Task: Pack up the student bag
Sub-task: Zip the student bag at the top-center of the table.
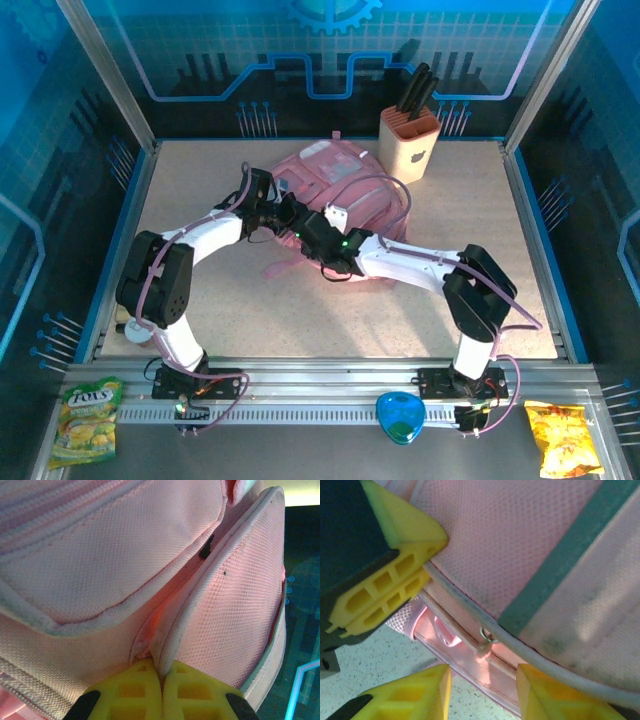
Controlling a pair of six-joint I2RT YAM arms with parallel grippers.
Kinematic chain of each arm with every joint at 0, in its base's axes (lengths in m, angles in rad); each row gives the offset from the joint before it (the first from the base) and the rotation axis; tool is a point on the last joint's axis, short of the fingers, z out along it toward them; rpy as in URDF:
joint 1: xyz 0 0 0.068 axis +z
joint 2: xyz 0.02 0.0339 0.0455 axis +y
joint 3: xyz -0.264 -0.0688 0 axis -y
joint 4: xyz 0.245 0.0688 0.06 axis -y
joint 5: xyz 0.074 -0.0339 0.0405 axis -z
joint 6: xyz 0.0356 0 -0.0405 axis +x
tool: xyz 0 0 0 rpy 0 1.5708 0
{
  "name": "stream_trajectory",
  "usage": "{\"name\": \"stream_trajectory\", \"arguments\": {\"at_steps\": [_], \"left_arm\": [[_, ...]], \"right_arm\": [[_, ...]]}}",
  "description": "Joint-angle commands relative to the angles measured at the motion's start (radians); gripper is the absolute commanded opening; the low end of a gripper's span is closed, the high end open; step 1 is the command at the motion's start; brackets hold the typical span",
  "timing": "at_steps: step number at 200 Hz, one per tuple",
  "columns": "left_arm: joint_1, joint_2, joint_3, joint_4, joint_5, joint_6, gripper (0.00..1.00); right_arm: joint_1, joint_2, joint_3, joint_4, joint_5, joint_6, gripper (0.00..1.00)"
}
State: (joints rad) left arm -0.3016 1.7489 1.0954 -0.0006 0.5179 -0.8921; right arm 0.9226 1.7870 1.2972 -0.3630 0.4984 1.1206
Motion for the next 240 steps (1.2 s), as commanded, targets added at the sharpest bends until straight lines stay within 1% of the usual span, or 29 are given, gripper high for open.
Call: {"name": "stream_trajectory", "arguments": {"at_steps": [1,37,60,82,127,145,177,210,240], "left_arm": [[-0.002,-0.041,0.001,0.052,0.082,0.004,0.0],[-0.002,-0.042,0.003,0.051,0.087,0.002,0.0],[-0.002,-0.043,0.004,0.05,0.088,0.002,0.0],[-0.002,-0.043,0.006,0.05,0.09,0.002,0.0],[-0.002,-0.051,0.011,0.044,0.088,0.005,0.0],[-0.001,-0.054,0.018,0.033,0.078,0.013,0.0],[0.004,-0.055,0.026,0.025,0.062,0.016,0.0],[0.012,-0.052,0.032,0.007,0.044,0.03,0.0],[0.022,-0.053,0.037,-0.02,0.028,0.054,0.0]], "right_arm": [[-0.002,0.032,0.052,0.002,0.061,0.018,0.39],[-0.007,0.059,0.078,-0.013,0.095,0.028,0.35],[-0.009,0.087,0.124,-0.102,0.138,0.076,0.34],[-0.012,0.103,0.139,-0.122,0.158,0.103,0.31],[-0.022,0.13,0.173,-0.171,0.19,0.088,0.2],[-0.026,0.116,0.146,-0.17,0.195,0.085,0.15],[-0.025,0.053,0.059,-0.178,0.21,0.057,0.1],[-0.02,-0.065,-0.104,-0.173,0.224,0.038,0.09],[-0.024,-0.171,-0.223,-0.181,0.266,0.013,0.1]]}}
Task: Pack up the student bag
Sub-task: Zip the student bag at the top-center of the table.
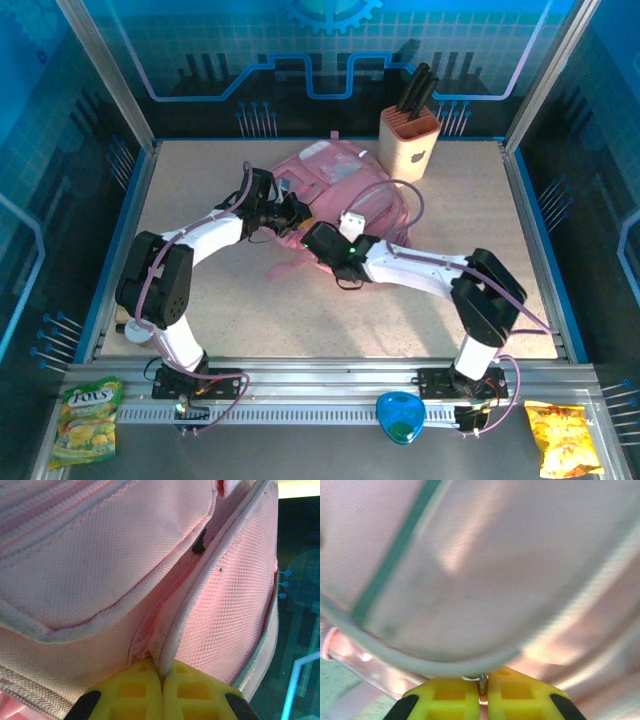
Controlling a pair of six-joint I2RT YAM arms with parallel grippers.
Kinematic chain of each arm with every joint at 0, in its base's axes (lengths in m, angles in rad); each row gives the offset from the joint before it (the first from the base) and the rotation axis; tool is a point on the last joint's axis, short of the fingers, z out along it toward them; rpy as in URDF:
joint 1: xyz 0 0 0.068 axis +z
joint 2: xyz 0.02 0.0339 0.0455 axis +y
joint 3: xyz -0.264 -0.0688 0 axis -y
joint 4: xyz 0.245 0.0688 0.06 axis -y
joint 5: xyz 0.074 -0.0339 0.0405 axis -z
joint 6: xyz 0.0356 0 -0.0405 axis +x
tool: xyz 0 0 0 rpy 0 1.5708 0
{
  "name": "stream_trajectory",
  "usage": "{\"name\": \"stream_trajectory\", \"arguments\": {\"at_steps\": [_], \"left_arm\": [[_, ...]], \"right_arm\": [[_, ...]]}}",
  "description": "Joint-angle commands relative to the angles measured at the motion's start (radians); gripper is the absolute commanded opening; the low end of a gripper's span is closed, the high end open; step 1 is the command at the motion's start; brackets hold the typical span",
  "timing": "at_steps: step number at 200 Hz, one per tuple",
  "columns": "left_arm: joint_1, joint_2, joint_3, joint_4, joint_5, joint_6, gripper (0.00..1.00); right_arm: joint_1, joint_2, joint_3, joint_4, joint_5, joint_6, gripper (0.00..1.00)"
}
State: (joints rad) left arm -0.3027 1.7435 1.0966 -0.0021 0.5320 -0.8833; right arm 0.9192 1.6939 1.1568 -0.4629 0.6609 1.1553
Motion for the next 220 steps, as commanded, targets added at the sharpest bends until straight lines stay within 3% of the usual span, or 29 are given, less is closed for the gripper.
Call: {"name": "stream_trajectory", "arguments": {"at_steps": [1,24,42,58,81,123,155,177,207,220], "left_arm": [[0.023,-0.048,0.037,-0.019,0.014,0.046,0.0],[0.03,-0.048,0.038,-0.032,0.009,0.058,0.0],[0.034,-0.052,0.037,-0.039,0.009,0.064,0.0],[0.037,-0.055,0.034,-0.046,0.004,0.069,0.0],[0.037,-0.055,0.035,-0.047,0.01,0.069,0.0],[0.037,-0.055,0.036,-0.047,0.016,0.066,0.0],[0.042,-0.059,0.037,-0.059,0.0,0.075,0.0],[0.059,-0.074,0.024,-0.067,-0.027,0.084,0.0],[0.089,-0.088,0.008,-0.071,-0.005,0.114,0.0],[0.102,-0.098,0.006,-0.098,0.005,0.139,0.1]], "right_arm": [[-0.022,-0.079,-0.085,-0.081,0.106,-0.025,0.1],[-0.077,-0.109,-0.129,-0.008,0.049,-0.177,0.1],[-0.145,-0.11,-0.138,0.126,-0.151,-0.434,0.11],[-0.177,-0.1,-0.115,0.148,-0.269,-0.573,0.12],[-0.18,-0.073,-0.063,0.1,-0.322,-0.696,0.18],[-0.179,-0.054,-0.032,0.069,-0.312,-0.744,0.26],[-0.181,-0.07,-0.045,0.075,-0.249,-0.733,0.12],[-0.208,-0.102,-0.069,0.062,-0.201,-0.711,0.1],[-0.255,-0.144,-0.092,0.089,-0.26,-0.729,0.08],[-0.249,-0.145,-0.081,0.12,-0.336,-0.78,0.08]]}}
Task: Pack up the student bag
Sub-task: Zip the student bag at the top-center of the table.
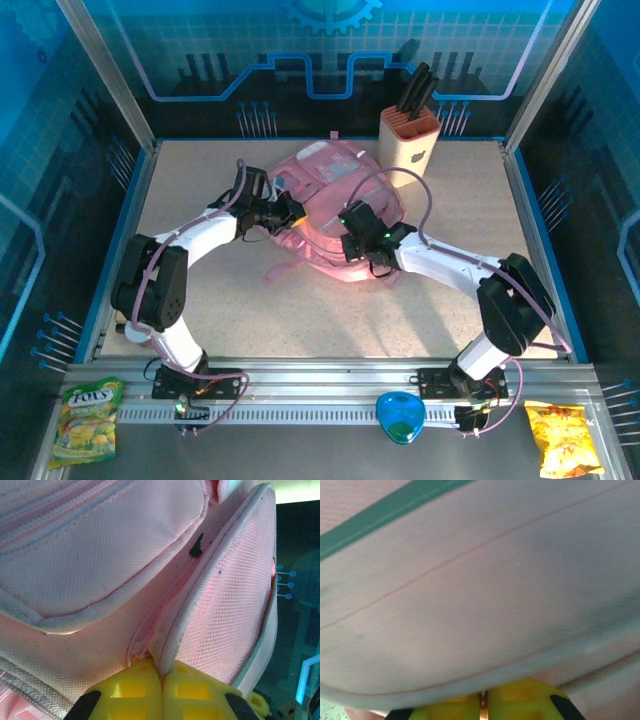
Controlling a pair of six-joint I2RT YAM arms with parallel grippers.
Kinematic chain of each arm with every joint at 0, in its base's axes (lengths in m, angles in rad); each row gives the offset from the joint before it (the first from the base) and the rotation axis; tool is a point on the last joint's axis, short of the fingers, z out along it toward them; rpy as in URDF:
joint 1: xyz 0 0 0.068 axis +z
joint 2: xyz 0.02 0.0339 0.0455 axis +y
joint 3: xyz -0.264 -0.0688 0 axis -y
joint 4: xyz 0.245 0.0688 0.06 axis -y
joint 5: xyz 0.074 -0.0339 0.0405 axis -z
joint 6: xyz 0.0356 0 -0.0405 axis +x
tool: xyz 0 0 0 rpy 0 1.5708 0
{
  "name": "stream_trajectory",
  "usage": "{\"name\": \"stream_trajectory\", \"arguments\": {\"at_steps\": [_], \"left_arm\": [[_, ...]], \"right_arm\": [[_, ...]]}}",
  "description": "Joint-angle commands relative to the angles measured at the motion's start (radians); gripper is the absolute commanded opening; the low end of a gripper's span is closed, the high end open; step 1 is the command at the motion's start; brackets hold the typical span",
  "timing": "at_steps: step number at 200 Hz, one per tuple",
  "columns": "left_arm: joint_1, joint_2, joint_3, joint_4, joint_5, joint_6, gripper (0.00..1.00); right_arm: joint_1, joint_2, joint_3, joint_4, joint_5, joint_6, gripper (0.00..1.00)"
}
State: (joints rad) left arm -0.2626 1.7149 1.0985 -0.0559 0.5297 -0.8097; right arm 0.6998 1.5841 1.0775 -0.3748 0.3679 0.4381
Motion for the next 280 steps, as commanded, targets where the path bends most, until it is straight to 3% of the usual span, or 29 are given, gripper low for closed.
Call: {"name": "stream_trajectory", "arguments": {"at_steps": [1,42,89,128,218,280], "left_arm": [[0.063,-0.07,0.003,-0.046,0.008,0.067,0.11],[0.139,-0.196,-0.124,-0.02,-0.035,0.027,0.44],[0.231,-0.4,-0.298,-0.046,-0.158,-0.04,0.58],[0.263,-0.455,-0.335,-0.1,-0.181,-0.054,0.59],[0.248,-0.353,-0.367,0.08,-0.074,-0.184,0.36],[0.246,-0.322,-0.335,0.068,-0.109,-0.152,0.04]], "right_arm": [[-0.029,-0.035,0.0,0.034,-0.05,-0.067,0.08],[0.07,0.07,0.126,0.058,-0.184,-0.158,0.05],[0.183,0.253,0.322,0.082,-0.296,-0.152,0.04],[0.229,0.368,0.455,0.105,-0.365,-0.119,0.03],[0.245,0.406,0.495,0.109,-0.386,-0.099,0.03],[0.236,0.335,0.404,0.056,-0.254,-0.106,0.04]]}}
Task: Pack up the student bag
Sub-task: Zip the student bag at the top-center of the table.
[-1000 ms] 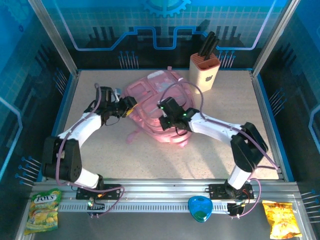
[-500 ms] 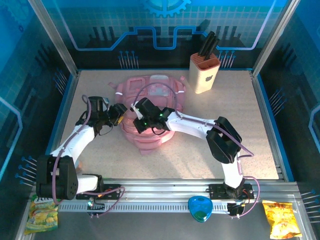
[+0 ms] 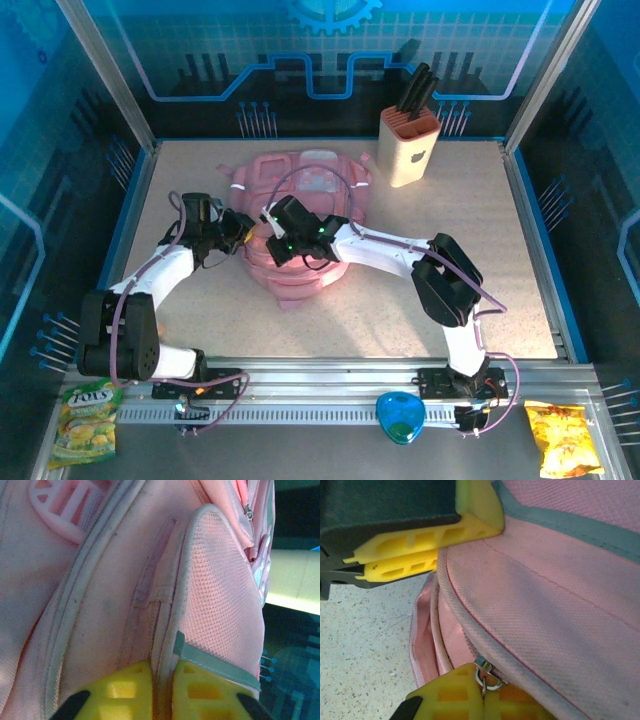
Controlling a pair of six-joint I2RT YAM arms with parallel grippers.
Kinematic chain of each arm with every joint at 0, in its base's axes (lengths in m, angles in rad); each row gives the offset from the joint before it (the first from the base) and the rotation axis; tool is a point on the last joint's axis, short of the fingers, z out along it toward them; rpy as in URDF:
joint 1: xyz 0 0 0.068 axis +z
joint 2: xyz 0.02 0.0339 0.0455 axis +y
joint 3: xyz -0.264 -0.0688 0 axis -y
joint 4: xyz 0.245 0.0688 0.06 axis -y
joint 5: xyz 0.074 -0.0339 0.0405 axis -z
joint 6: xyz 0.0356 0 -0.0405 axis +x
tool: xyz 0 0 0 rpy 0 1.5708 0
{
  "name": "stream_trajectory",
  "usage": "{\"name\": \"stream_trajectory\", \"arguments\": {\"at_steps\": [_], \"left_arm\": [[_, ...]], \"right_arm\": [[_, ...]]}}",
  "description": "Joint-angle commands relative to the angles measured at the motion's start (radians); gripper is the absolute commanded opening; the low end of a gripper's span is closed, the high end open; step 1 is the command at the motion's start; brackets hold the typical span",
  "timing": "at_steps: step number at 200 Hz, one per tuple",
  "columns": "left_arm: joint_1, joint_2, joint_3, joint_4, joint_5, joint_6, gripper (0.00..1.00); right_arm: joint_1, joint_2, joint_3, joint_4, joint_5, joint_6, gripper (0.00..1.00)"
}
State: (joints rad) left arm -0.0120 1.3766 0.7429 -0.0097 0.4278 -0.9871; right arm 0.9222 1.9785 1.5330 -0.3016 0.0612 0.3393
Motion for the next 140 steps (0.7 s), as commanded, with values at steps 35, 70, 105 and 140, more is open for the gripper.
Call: {"name": "stream_trajectory", "arguments": {"at_steps": [35,70,105,140], "left_arm": [[-0.003,0.04,0.042,-0.002,-0.016,0.065,0.0],[-0.003,0.056,0.067,-0.03,-0.022,0.108,0.0],[-0.003,0.075,0.103,-0.081,-0.02,0.169,0.0],[-0.002,0.1,0.146,-0.14,-0.019,0.238,0.0]], "right_arm": [[-0.005,-0.167,-0.173,-0.04,0.113,-0.011,0.04],[-0.036,-0.234,-0.252,-0.085,0.157,-0.013,0.05],[-0.092,-0.323,-0.35,-0.1,0.171,-0.046,0.07],[-0.15,-0.364,-0.388,-0.143,0.184,-0.12,0.1]]}}
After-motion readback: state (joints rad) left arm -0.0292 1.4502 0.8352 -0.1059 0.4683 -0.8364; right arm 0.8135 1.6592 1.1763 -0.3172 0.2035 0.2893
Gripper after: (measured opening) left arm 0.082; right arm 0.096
